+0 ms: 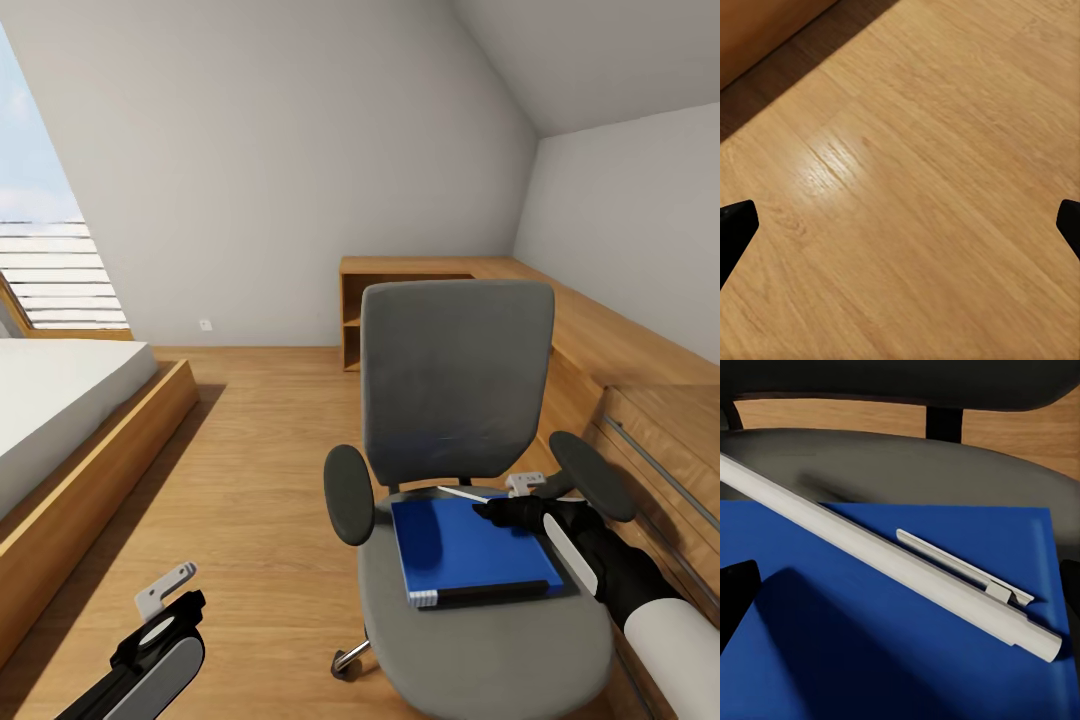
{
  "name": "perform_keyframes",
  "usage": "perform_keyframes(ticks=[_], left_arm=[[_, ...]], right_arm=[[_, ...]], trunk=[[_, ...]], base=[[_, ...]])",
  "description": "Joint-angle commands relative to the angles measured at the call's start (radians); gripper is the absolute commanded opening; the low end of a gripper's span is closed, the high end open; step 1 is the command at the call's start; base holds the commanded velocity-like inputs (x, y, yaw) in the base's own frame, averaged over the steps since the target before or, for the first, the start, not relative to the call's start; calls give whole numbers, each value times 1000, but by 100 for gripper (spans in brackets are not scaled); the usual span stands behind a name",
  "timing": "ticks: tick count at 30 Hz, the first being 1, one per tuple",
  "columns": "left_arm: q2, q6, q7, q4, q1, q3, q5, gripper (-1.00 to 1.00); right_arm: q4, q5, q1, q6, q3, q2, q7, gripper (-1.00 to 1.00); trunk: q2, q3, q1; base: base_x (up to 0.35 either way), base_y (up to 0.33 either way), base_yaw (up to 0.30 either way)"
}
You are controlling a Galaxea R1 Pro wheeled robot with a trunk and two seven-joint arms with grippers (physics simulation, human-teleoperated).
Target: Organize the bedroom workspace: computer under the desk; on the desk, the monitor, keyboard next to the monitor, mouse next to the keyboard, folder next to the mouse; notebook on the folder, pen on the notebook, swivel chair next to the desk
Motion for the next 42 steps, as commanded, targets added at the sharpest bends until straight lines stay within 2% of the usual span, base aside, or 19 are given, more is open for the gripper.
perform_keyframes(ticks=[1, 32, 42], left_arm=[[1, 0, 5, -1, -1, -3, 3, 100], [1, -1, 5, -1, -1, -3, 3, 100], [2, -2, 6, -1, -1, -3, 3, 100]], right_arm=[[9, 2, 0, 4, 4, -1, 1, -100], [-1, 0, 0, 26, 7, -1, 1, -100], [-42, -1, 0, 57, 8, -3, 1, -100]], trunk=[[0, -1, 0], [0, -1, 0], [0, -1, 0]], base=[[0, 0, 0], [0, 0, 0], [0, 0, 0]])
